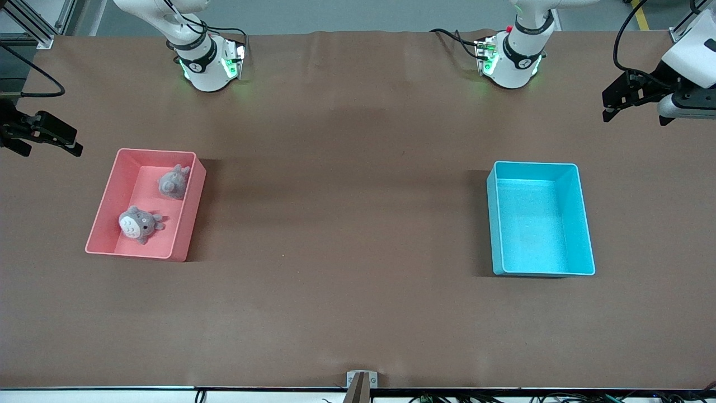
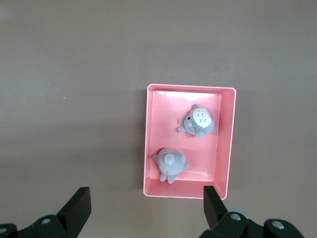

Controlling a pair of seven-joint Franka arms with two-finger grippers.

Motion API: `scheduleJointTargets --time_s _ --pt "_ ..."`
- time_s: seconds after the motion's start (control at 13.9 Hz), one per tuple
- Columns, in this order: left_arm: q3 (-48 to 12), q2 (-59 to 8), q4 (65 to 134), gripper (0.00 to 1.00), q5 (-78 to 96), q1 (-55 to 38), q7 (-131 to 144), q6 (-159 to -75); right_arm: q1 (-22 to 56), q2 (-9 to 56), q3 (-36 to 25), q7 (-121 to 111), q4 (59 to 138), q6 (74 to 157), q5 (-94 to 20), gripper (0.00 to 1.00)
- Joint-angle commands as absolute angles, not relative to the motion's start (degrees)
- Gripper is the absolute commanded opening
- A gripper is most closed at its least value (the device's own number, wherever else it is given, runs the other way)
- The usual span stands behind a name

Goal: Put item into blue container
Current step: 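Reach the right gripper over the pink tray toward the grey plush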

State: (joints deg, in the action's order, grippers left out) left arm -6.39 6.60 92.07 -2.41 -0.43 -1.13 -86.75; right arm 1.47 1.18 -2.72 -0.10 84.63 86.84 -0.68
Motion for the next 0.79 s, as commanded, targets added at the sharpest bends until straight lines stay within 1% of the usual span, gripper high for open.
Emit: scheduleJointTargets --time_s 0.0,0.22,0.36,0.5,0.58,0.72 --pt "-6.3 5.7 90.9 1.0 -0.6 0.3 -0.7 -86.1 1.4 -0.3 -2.4 0.9 86.0 86.9 0.4 1.0" --pt "-6.4 5.0 90.4 1.0 0.1 1.8 -1.7 -86.1 1.4 -0.3 -2.4 0.9 86.0 86.8 0.4 1.0" --pt "-6.5 4.9 89.7 1.0 -0.6 1.7 -1.7 -86.1 1.6 -0.1 -2.4 0.8 86.1 84.9 0.5 1.0" --pt "-6.9 3.7 88.4 1.0 -0.1 1.2 -0.9 -84.9 1.6 0.1 -2.3 0.4 86.4 85.6 1.1 1.0" --pt "-7.1 3.8 88.4 1.0 -0.1 1.2 -0.9 -84.7 1.5 0.3 -2.3 0.1 86.9 85.9 2.3 1.0" --pt "-7.2 3.8 88.4 1.0 0.3 1.1 -1.2 -84.6 1.1 0.2 -2.5 0.0 91.2 87.5 2.9 1.0"
